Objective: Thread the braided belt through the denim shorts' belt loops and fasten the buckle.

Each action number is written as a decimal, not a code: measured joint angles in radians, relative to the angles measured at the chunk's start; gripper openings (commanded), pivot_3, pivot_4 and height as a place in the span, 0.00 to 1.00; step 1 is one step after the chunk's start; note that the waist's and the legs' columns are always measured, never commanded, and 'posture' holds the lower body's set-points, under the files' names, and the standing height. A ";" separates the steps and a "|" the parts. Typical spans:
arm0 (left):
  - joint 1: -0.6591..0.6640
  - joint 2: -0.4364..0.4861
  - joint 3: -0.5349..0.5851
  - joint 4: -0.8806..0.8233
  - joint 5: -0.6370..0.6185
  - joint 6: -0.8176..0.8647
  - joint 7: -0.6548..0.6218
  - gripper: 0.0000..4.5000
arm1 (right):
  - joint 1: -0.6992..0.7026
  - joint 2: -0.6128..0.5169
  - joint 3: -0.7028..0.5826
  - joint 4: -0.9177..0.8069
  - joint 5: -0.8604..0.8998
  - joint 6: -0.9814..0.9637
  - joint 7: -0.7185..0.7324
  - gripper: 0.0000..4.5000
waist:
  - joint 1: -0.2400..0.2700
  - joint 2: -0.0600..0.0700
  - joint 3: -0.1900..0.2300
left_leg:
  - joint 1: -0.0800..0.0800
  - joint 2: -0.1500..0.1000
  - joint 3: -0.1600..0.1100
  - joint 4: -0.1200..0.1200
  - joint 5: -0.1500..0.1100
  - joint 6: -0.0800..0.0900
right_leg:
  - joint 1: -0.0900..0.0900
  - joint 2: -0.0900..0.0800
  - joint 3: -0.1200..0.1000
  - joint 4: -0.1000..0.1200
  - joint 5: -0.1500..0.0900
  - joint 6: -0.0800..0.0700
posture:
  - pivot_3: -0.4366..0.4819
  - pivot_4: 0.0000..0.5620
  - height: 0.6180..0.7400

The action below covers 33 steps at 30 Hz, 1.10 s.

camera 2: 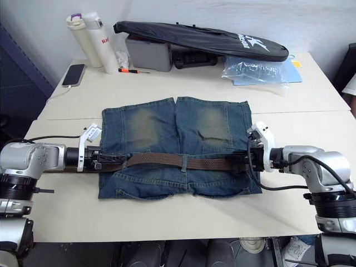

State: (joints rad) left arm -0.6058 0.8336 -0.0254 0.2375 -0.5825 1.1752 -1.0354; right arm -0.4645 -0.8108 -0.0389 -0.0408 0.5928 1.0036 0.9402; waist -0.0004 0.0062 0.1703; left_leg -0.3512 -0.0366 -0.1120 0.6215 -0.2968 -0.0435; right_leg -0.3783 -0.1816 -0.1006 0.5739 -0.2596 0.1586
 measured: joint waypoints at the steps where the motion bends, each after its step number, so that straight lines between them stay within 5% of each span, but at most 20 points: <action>1: 0.007 0.010 -0.007 -0.016 0.001 -0.026 -0.025 0.00 | 0.015 0.000 0.000 -0.003 -0.020 -0.054 0.001 0.00 | 0.000 0.000 0.000 | 0.000 0.000 0.000 0.000 0.000 0.000 | 0.000 0.000 0.000 0.000 0.000 0.000 | 0.48 0.27 1.00; 13: 0.266 0.054 0.116 -0.332 -0.044 -0.417 -0.278 0.00 | 0.302 0.012 -0.101 -0.227 -0.123 -0.539 0.050 0.00 | 0.003 0.000 0.000 | 0.000 0.001 0.002 -0.001 -0.001 -0.001 | 0.000 0.000 0.001 -0.003 0.000 0.000 | 0.48 0.27 1.00; 20: 0.455 0.054 0.142 -0.448 0.006 -0.696 -0.348 0.00 | 0.609 0.092 -0.150 -0.276 -0.339 -1.193 0.063 0.00 | 0.017 0.000 0.000 | 0.001 0.002 0.005 0.000 -0.004 0.001 | 0.001 0.002 0.003 -0.006 0.000 0.000 | 0.48 0.27 1.00; 26: 0.633 0.093 0.130 -0.504 0.121 -0.970 -0.426 0.00 | 0.778 0.133 -0.166 -0.088 -0.490 -1.817 0.042 0.00 | 0.021 0.001 0.000 | 0.002 0.003 0.015 0.000 -0.009 0.006 | 0.003 0.003 0.012 -0.012 0.000 0.000 | 0.48 0.27 1.00; 33: 0.754 0.124 0.081 -0.496 0.218 -1.165 -0.460 0.00 | 0.805 0.109 -0.151 0.208 -0.655 -2.241 -0.057 0.00 | 0.021 0.000 0.000 | 0.011 0.017 0.027 0.000 -0.017 0.008 | 0.004 0.016 0.024 -0.015 -0.004 -0.014 | 0.48 0.27 1.00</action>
State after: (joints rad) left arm 0.1483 0.9579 0.0560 -0.2585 -0.3644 0.0098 -1.4955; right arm 0.3401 -0.7018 -0.1900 0.1674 -0.0617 -1.2372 0.8837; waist 0.0209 0.0065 0.1700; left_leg -0.3397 -0.0199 -0.0846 0.6217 -0.3136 -0.0356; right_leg -0.3741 -0.1651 -0.0767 0.5591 -0.2633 0.1448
